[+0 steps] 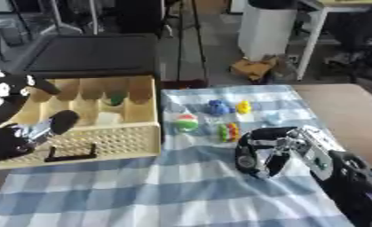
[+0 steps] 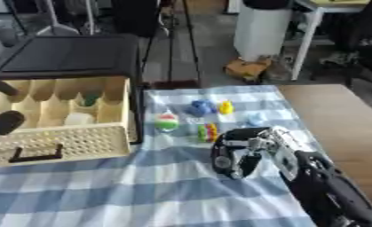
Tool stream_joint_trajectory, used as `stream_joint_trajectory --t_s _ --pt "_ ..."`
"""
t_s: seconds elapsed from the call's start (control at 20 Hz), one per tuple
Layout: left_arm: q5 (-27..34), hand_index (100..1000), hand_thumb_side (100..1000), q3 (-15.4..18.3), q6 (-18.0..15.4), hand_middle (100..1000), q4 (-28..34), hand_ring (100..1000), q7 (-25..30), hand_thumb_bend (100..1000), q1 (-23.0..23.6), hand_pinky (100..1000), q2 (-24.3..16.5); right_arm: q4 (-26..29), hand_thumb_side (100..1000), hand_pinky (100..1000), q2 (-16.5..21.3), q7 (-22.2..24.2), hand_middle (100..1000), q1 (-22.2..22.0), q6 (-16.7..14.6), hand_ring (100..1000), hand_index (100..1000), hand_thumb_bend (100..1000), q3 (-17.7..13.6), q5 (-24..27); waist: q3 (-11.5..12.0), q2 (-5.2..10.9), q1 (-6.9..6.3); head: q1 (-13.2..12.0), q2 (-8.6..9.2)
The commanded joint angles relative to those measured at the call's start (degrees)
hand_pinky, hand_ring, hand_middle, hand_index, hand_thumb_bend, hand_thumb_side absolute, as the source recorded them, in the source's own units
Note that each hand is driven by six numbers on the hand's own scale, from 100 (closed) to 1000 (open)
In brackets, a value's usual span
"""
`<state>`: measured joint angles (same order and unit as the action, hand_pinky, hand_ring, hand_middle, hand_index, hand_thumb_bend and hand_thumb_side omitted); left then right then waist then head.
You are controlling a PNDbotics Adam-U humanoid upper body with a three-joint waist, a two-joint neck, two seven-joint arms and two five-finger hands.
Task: Pick up objects from table and place into drawer.
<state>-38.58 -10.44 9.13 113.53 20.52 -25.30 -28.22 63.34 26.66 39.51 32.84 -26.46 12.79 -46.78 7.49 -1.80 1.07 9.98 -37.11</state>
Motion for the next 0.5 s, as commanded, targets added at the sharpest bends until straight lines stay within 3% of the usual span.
stream_joint_trajectory --t_s 0.05,0.5 --pt "-0.04 699 1000 0.34 0.0 100 1.06 100 -0.19 705 -0.6 100 -0.79 2.37 100 707 2.11 0.52 564 1.62 -0.93 573 710 139 -0.09 0.34 -0.03 0.77 -0.01 -0.04 0.39" --pt "-0.14 699 1000 0.33 0.06 100 1.06 100 -0.06 706 -0.23 100 -1.06 5.45 100 716 3.93 -0.1 584 2.45 -0.35 576 712 151 0.11 1.71 -0.24 1.51 0.54 -0.12 0.15"
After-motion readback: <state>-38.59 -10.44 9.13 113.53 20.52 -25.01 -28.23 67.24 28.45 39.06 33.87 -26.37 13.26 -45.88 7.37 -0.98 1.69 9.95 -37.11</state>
